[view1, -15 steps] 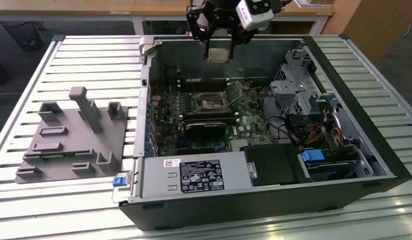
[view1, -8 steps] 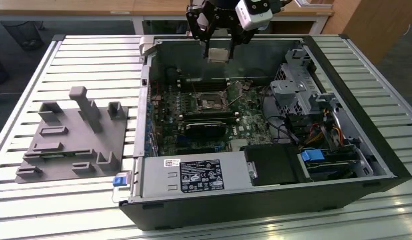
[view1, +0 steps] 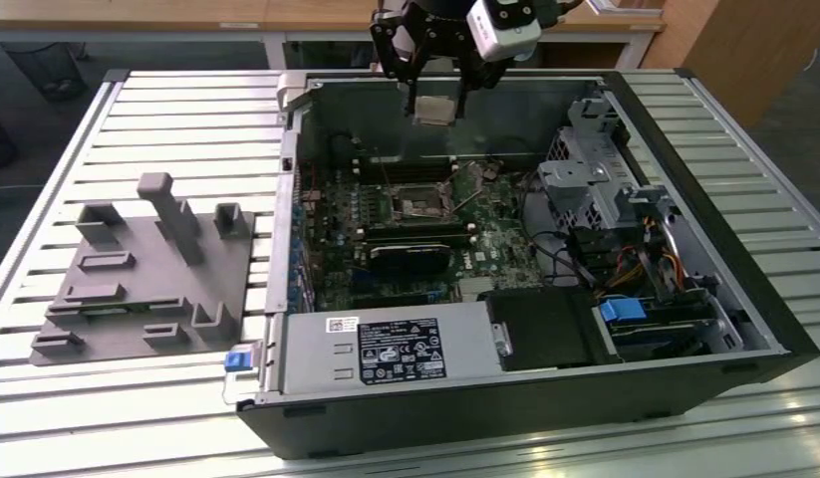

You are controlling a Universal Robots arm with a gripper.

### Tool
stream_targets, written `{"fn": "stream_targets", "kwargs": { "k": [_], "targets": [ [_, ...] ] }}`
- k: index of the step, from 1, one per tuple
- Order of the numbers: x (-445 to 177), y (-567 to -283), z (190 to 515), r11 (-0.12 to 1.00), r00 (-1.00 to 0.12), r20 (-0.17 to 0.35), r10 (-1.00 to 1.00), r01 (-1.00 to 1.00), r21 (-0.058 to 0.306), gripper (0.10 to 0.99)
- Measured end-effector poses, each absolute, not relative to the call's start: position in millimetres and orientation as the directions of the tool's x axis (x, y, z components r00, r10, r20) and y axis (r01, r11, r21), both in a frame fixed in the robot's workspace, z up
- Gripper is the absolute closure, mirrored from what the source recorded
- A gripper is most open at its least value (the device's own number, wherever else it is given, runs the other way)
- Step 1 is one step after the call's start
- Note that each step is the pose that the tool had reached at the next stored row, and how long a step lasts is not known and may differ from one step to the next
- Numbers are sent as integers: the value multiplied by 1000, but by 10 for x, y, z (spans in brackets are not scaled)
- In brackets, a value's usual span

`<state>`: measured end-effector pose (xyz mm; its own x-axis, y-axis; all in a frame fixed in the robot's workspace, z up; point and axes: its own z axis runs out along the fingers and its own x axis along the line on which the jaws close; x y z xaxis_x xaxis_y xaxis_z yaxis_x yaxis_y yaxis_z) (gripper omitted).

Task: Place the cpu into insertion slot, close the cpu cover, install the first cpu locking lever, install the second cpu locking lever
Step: 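Place the cpu into insertion slot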

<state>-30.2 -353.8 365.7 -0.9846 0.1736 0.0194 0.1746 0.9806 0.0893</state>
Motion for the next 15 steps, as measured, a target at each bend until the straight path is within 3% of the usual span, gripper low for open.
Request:
{"fn": "stream_targets", "kwargs": {
  "k": [15],
  "targets": [
    [-303,-3538,3656,973,-977,19,210,211,89,545]
  ]
}}
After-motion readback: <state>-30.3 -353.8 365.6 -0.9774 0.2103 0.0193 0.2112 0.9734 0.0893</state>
